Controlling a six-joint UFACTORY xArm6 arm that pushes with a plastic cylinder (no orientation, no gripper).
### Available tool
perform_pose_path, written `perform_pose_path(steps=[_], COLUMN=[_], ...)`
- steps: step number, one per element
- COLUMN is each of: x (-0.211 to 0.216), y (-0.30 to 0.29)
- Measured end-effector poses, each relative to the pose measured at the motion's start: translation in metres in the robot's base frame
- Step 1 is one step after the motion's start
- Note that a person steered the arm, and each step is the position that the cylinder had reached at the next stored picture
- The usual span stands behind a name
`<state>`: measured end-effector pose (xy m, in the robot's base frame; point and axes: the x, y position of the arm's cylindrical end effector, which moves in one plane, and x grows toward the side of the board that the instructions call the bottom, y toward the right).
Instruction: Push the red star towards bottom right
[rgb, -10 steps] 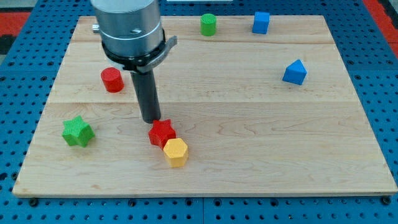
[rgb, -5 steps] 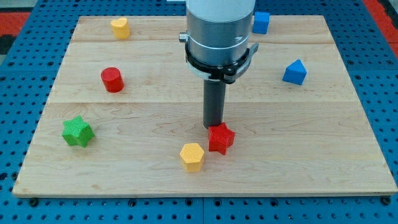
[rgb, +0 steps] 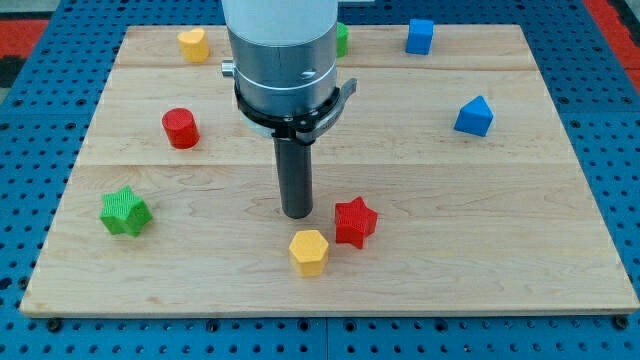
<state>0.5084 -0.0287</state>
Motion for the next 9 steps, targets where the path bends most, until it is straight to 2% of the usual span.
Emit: perform_pose_path(steps=[1,2,3,4,5,6,8,9], x=[0.001,0.006,0.009,0.009,0.009,0.040,0.040,0.040], y=[0.007,0.039,0.098,0.113,0.064,0.075,0.181,0.176])
